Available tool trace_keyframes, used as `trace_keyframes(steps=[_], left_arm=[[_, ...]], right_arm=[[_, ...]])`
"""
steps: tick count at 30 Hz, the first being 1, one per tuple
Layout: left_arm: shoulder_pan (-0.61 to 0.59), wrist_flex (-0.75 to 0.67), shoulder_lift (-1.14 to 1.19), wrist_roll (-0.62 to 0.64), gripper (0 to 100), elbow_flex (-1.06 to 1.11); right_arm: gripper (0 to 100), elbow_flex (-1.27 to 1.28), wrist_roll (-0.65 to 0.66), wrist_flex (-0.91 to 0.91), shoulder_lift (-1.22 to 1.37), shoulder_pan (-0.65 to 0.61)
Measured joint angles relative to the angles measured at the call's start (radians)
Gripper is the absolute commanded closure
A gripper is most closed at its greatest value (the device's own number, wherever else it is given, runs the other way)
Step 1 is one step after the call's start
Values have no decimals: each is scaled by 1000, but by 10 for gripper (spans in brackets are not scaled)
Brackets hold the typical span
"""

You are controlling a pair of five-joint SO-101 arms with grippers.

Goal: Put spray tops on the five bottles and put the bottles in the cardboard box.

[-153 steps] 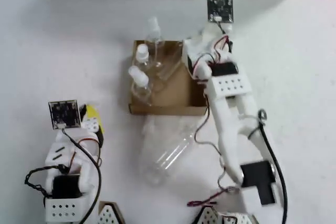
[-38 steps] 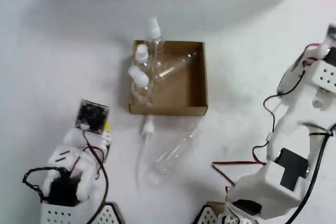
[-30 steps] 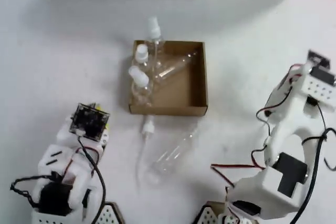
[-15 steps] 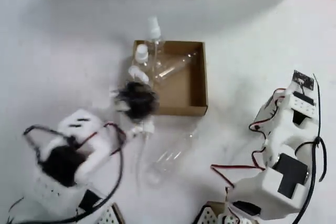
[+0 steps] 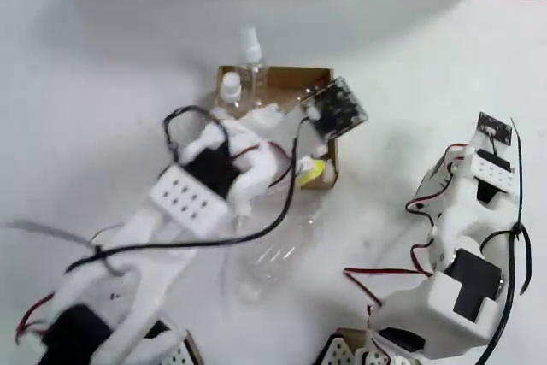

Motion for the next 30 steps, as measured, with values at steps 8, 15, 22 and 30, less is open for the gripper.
trace_keyframes(steps=[8, 15, 22, 30], left_arm=[[-49, -28, 253, -69, 752, -189], [-94, -46, 437, -75, 752, -327], [-130, -46, 632, -75, 752, -480], [-164, -46, 801, -75, 751, -634]], right_arm=[[984, 0, 0, 0, 0, 0], [984, -2, 0, 0, 5, 0], [984, -2, 0, 0, 8, 0], [984, -2, 0, 0, 8, 0]])
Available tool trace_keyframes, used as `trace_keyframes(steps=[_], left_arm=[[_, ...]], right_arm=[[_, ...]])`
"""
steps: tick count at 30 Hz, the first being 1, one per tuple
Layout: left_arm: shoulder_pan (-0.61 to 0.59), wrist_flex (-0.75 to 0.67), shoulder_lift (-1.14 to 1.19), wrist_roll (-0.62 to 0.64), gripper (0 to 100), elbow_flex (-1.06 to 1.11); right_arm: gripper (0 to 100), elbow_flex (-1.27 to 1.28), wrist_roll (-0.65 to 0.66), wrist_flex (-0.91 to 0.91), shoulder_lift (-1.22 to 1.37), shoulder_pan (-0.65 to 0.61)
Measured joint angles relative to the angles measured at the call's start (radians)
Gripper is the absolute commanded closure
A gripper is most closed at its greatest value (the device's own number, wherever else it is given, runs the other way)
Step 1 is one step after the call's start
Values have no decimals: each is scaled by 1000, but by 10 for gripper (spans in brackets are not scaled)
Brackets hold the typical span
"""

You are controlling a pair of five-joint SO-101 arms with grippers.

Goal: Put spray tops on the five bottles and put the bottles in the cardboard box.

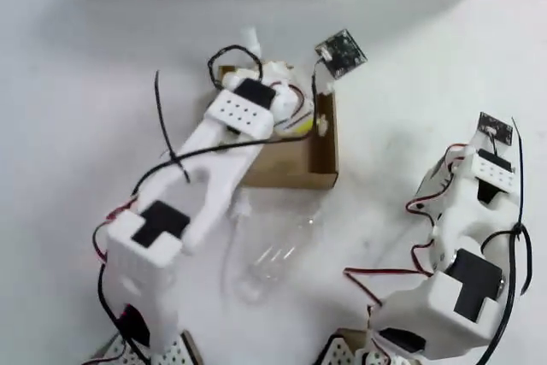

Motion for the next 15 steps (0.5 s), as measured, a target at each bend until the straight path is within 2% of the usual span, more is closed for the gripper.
trace_keyframes(steps=[15], left_arm=[[-48, 0, 181, 0, 748, -153]], right_arm=[[984, 0, 0, 0, 0, 0]])
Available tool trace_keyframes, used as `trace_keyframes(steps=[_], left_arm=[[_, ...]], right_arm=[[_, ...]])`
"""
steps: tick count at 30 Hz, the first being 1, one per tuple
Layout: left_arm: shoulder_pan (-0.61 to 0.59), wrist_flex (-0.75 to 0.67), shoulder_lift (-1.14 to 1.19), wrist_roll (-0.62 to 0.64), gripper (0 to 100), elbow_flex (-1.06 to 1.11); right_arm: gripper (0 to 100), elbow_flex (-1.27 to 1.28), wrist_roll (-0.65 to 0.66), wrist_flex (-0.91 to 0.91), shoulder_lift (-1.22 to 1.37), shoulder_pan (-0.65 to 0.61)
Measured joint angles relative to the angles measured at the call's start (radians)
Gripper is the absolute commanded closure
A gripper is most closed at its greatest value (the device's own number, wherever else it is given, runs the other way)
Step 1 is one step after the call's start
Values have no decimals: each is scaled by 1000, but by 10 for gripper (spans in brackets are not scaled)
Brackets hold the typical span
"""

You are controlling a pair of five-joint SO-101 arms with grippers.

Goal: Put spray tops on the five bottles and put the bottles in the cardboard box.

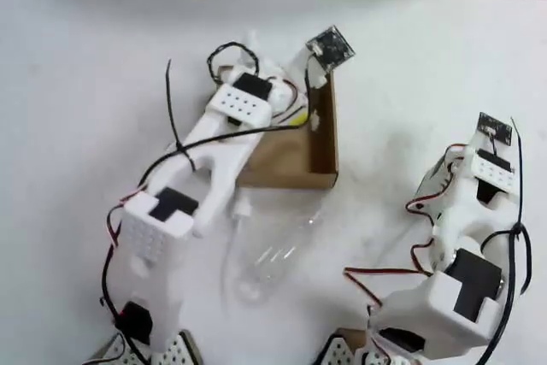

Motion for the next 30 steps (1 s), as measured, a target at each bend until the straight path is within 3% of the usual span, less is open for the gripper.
trace_keyframes(steps=[30], left_arm=[[-12, 0, 172, 0, 752, -127]], right_arm=[[984, 0, 37, 0, 0, 0]])
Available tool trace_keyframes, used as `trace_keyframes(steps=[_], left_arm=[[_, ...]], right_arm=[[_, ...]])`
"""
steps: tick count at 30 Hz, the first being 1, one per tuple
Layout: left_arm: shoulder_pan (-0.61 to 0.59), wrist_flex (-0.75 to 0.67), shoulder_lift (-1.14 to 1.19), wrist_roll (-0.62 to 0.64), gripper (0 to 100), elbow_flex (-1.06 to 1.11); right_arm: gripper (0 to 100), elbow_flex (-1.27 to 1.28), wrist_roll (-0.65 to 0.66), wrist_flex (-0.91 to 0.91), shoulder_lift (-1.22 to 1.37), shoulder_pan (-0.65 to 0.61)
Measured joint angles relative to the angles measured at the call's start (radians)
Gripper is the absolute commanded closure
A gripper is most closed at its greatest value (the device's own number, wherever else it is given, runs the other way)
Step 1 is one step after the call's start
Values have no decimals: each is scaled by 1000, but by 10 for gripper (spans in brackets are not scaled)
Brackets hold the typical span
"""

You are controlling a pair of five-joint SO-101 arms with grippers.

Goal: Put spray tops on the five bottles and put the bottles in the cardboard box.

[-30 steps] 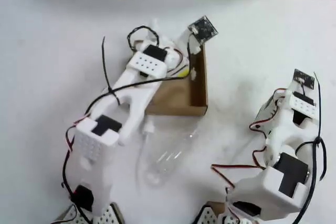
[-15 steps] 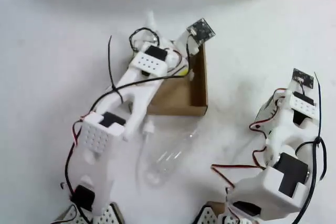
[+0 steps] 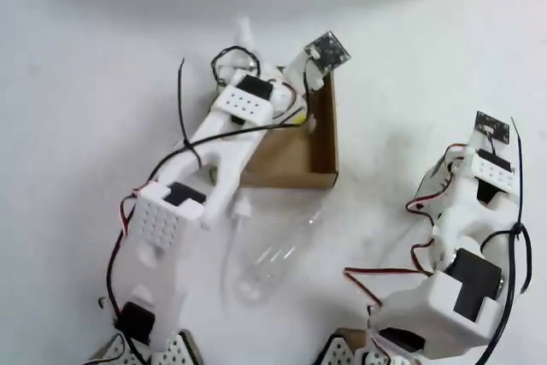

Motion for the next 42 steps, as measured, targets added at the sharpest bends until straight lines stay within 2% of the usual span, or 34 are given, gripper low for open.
trace_keyframes(steps=[4, 10, 29, 37, 42], left_arm=[[-2, -5, 17, 2, 784, -15], [2, -2, 25, 2, 980, -17], [23, 3, 26, 0, 963, -25], [74, 204, 31, 3, 963, -183], [77, 239, 31, 34, 963, -238]], right_arm=[[984, 0, 0, 0, 0, 0], [984, 0, 3, 0, 0, 0], [984, 0, 3, 0, 0, 0], [984, 0, 3, 0, 0, 0], [984, 0, 3, 0, 0, 0]])
